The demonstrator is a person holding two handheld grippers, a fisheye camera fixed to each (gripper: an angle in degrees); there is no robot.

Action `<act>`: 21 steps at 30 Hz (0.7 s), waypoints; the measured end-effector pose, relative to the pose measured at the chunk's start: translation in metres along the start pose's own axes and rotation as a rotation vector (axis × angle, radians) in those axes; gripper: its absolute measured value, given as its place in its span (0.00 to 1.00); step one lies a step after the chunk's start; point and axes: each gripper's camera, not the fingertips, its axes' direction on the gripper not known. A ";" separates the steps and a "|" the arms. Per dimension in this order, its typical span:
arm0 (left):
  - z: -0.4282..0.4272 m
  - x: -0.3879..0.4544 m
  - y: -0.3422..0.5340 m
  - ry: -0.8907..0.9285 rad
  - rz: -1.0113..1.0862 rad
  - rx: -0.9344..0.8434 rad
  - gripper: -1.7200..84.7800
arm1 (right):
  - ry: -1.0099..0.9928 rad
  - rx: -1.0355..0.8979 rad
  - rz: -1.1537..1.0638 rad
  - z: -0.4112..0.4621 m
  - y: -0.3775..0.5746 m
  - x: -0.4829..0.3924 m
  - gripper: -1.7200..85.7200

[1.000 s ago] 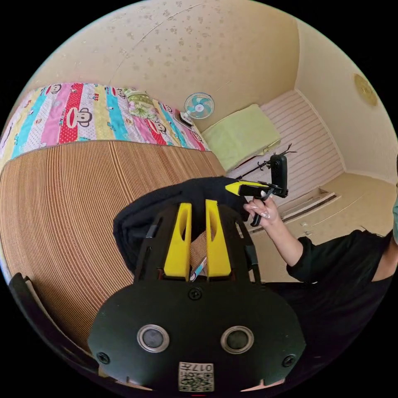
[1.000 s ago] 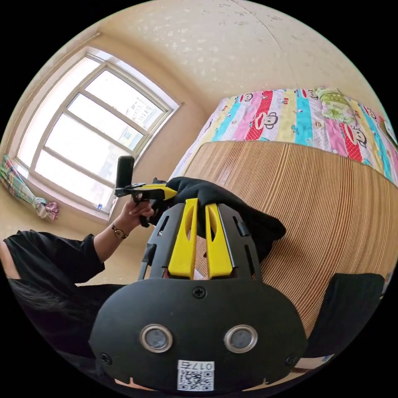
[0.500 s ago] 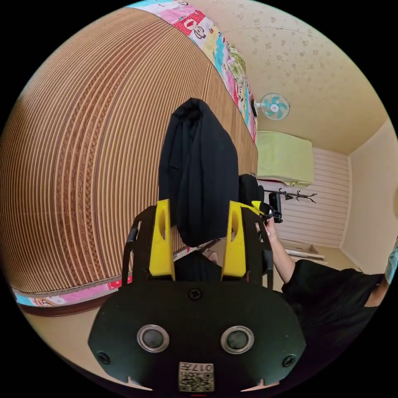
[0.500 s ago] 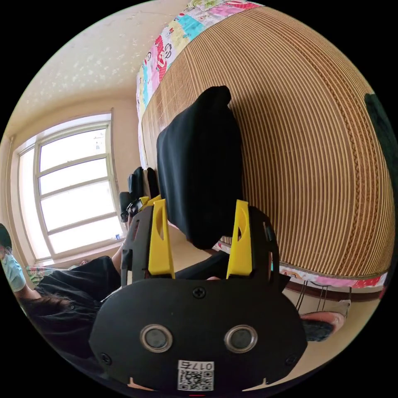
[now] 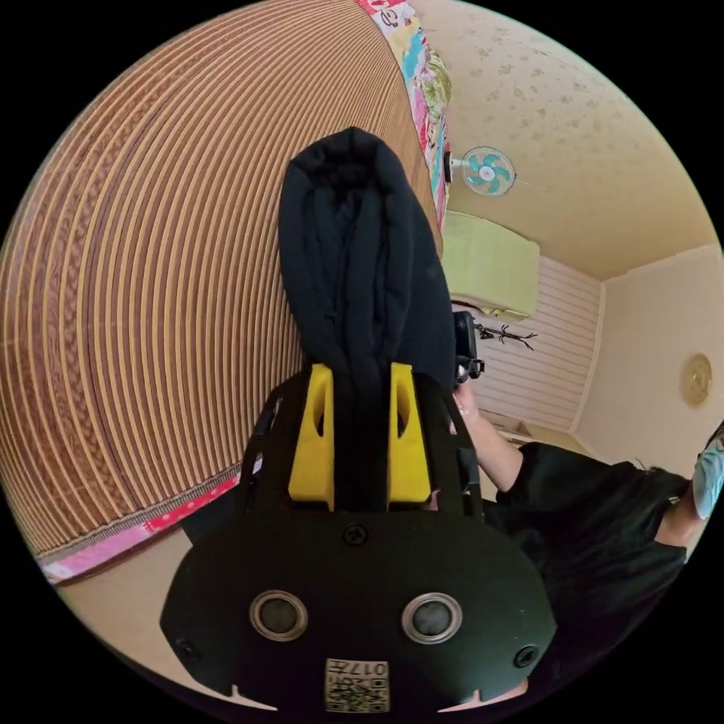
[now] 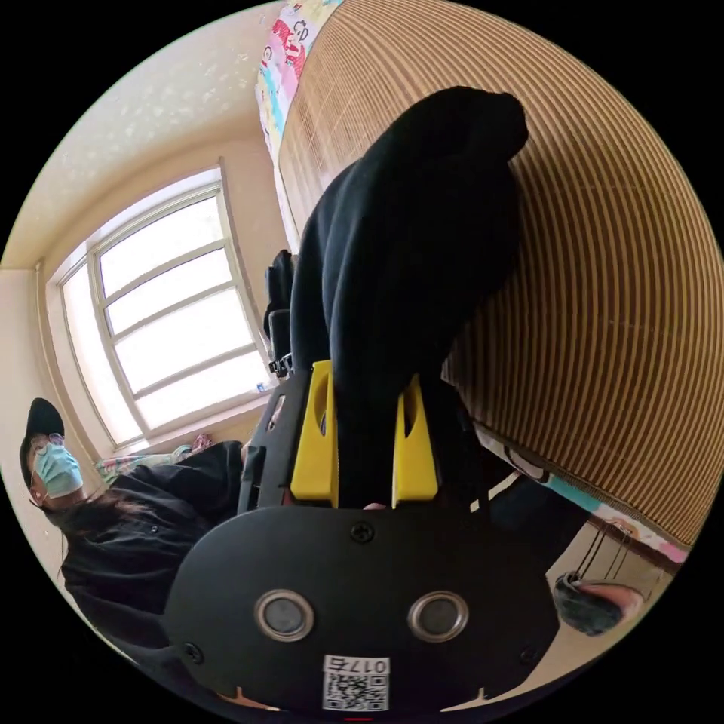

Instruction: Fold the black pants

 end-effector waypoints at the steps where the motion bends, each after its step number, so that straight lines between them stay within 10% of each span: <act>1: -0.021 0.012 0.019 0.004 0.015 0.060 0.14 | -0.037 -0.009 -0.030 0.006 0.006 -0.020 0.15; 15: -0.360 0.123 0.175 -0.342 0.039 0.835 0.15 | -0.162 -0.263 -0.466 0.245 -0.098 -0.357 0.16; 21: -0.353 -0.044 0.114 -0.564 -0.504 0.693 0.18 | 0.521 -0.252 -0.359 0.403 -0.182 -0.337 0.15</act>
